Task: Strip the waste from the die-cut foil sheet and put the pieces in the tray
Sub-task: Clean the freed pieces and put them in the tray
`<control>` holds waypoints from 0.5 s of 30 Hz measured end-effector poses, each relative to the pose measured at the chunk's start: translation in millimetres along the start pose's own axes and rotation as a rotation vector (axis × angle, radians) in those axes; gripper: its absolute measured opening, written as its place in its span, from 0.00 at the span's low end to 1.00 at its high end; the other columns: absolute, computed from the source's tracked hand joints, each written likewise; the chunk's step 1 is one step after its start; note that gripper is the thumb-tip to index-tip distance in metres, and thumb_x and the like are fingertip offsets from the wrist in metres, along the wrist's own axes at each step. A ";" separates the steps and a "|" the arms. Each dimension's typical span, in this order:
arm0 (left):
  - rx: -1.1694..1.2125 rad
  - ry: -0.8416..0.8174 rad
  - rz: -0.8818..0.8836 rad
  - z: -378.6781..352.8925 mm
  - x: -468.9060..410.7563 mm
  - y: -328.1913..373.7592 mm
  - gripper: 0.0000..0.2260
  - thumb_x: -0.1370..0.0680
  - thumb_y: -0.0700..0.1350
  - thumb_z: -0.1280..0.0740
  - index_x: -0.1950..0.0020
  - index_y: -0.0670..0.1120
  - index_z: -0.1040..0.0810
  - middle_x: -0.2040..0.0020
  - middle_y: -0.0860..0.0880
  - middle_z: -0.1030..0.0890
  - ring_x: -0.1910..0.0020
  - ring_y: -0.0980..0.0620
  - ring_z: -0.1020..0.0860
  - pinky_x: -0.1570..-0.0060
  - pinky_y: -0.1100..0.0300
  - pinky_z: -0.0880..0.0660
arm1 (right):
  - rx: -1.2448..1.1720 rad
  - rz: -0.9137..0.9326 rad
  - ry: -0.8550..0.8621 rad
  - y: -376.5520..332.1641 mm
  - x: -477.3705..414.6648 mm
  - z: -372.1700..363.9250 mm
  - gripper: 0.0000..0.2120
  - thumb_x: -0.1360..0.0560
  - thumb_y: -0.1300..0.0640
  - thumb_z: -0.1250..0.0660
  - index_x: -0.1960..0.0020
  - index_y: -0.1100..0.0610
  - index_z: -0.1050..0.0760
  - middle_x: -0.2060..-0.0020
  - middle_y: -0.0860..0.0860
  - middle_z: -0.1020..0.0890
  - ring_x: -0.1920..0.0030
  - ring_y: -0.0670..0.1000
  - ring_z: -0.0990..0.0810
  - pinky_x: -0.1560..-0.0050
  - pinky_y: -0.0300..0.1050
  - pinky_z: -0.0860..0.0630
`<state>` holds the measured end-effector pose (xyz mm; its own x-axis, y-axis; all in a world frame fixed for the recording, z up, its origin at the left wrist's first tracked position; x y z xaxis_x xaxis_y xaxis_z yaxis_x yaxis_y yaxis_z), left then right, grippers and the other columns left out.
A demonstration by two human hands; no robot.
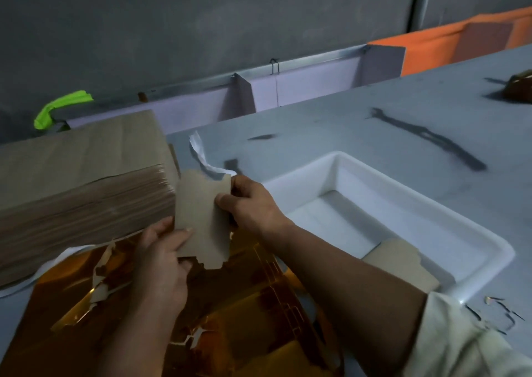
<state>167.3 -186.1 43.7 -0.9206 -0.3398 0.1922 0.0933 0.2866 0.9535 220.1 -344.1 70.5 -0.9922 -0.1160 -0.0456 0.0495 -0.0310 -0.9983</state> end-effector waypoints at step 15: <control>0.253 -0.186 0.158 -33.4 8.3 -15.7 0.24 0.40 0.45 0.29 0.45 0.45 0.24 0.54 0.47 0.14 0.56 0.50 0.15 0.52 0.52 0.25 | 0.002 -0.013 0.089 -1.0 0.3 9.5 0.08 0.23 0.56 0.37 0.44 0.53 0.29 0.47 0.58 0.21 0.48 0.63 0.20 0.49 0.63 0.19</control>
<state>170.8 -223.4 38.2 -0.9580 -0.1110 0.2644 0.1642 0.5437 0.8231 220.9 -353.5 71.8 -0.9990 -0.0269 -0.0359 0.0368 -0.0335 -0.9988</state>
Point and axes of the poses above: each hand's wrist, its own x-axis away from the middle knuckle, its own z-axis out of the back of the hand, y = z × x, the point moved 8 cm from there along -x, towards the middle knuckle
